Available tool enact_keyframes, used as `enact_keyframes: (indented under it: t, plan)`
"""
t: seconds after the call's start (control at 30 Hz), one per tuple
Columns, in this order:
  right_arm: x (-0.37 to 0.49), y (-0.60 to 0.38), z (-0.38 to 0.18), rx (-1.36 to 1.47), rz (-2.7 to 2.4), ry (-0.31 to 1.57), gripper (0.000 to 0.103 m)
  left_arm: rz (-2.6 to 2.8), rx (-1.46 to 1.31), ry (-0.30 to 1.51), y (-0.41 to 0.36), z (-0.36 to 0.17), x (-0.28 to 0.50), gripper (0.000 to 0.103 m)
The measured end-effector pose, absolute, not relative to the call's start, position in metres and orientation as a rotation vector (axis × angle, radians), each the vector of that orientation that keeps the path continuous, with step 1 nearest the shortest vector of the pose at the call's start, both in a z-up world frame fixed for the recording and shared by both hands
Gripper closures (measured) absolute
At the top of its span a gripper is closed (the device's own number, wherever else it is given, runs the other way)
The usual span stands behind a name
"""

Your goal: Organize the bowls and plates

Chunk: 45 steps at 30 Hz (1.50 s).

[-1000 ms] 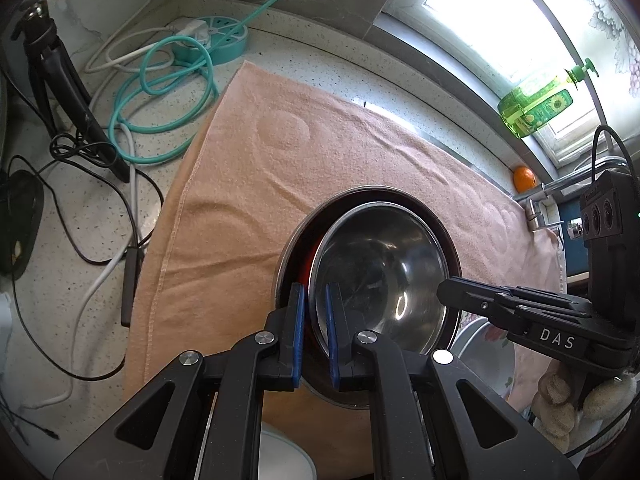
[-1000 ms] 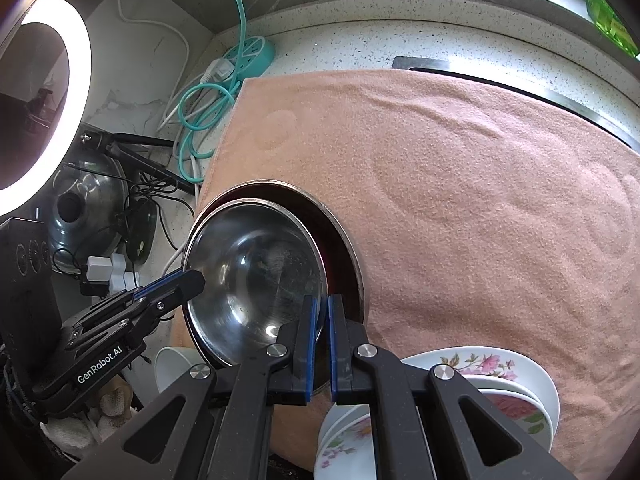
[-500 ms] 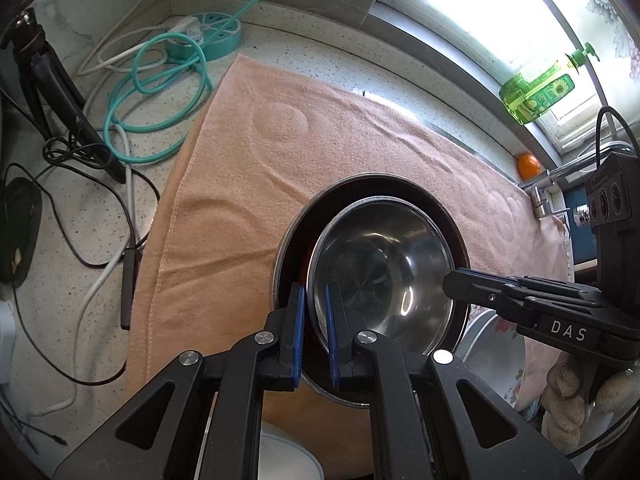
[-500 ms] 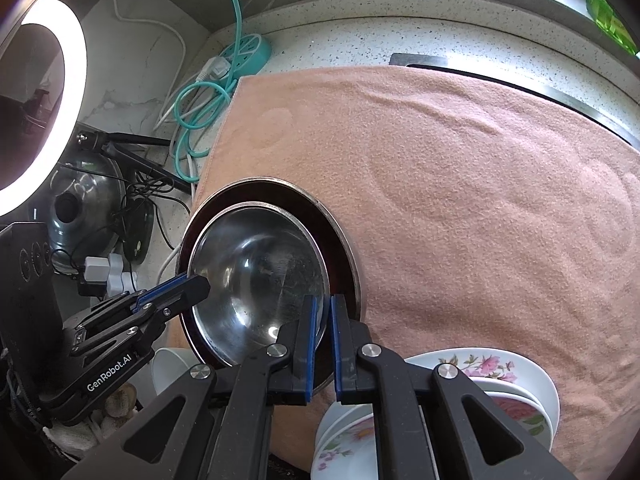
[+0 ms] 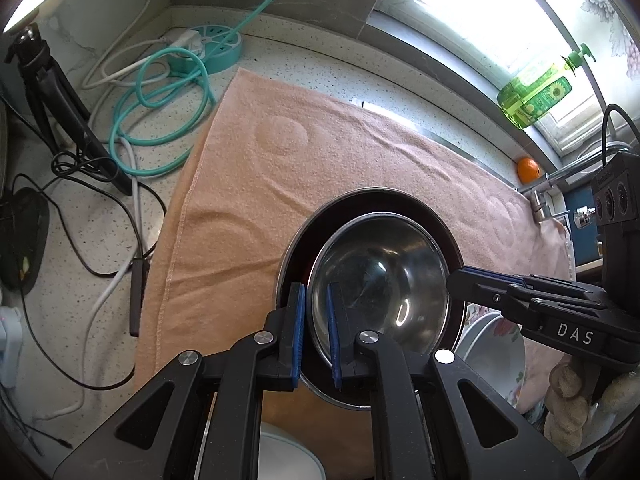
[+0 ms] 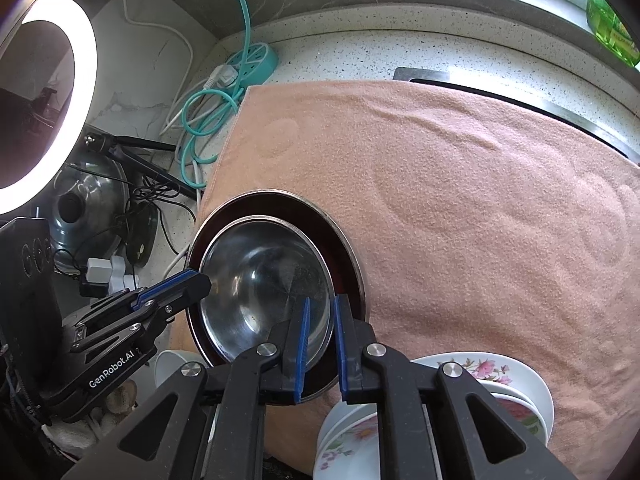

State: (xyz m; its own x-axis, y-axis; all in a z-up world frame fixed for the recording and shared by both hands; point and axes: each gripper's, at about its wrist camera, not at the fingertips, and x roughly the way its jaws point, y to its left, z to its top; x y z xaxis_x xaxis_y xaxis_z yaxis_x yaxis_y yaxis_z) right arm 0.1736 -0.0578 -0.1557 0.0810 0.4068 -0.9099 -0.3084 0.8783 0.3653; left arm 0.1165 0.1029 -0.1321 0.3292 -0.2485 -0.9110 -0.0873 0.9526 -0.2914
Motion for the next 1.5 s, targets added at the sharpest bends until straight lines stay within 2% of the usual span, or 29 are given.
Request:
enact_keyframes:
  t: [0.83,1.07,1.5]
  plan:
    - [0.136,-0.073,-0.108,0.122,0.58,1.23,0.091,-0.063,-0.396,1.094,0.148,-0.09,0.058,0.093]
    - [0.116,-0.075,-0.099,0.128,0.593,1.192,0.088,-0.012,-0.429,1.105,0.166,-0.097,0.033,0.093]
    - [0.067,-0.045,-0.106,0.033,0.672,1.165,0.088,0.065,-0.502,1.166,0.187,-0.117,-0.014,0.093]
